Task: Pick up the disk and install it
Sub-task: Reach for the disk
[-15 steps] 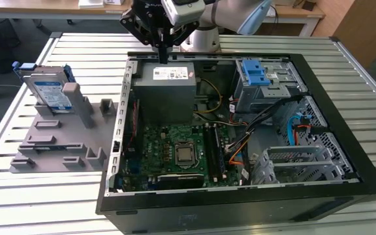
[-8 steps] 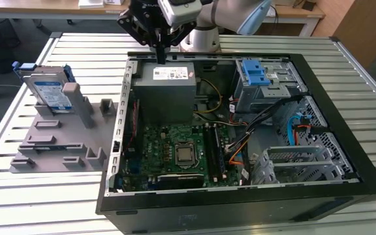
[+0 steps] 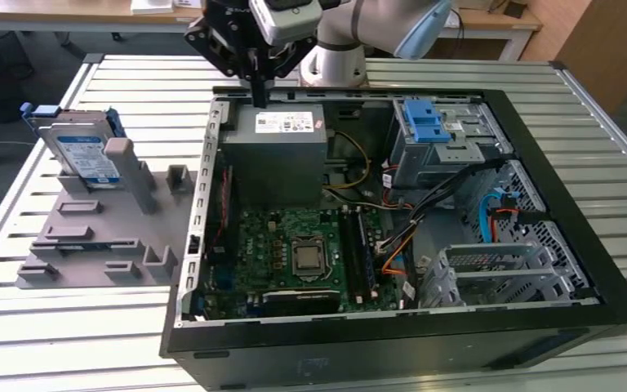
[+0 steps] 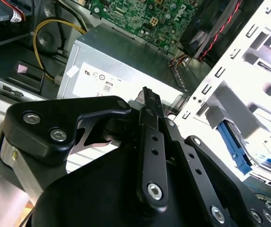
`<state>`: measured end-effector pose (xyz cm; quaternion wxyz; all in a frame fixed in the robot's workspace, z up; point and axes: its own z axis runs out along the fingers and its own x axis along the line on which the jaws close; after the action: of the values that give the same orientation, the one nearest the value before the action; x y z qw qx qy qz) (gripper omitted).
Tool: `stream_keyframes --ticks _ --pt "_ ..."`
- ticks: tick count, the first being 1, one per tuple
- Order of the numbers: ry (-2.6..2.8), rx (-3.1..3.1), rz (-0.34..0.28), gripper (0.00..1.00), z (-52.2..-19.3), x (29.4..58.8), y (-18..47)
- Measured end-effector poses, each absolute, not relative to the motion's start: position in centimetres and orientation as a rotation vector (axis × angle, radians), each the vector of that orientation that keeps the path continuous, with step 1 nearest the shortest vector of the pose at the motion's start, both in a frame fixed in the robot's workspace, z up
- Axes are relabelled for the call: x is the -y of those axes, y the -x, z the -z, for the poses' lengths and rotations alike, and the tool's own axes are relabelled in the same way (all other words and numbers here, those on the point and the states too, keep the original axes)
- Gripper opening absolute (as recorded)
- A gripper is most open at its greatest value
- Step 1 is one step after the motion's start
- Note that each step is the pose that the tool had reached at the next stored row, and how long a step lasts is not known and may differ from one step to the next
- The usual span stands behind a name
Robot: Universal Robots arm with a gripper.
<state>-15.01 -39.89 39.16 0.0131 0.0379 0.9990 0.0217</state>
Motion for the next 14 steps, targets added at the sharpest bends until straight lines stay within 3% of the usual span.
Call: stream_keyframes --ticks 14 --pt "-0.118 -3.112 -0.068 0.11 -39.05 39.89 15.72"
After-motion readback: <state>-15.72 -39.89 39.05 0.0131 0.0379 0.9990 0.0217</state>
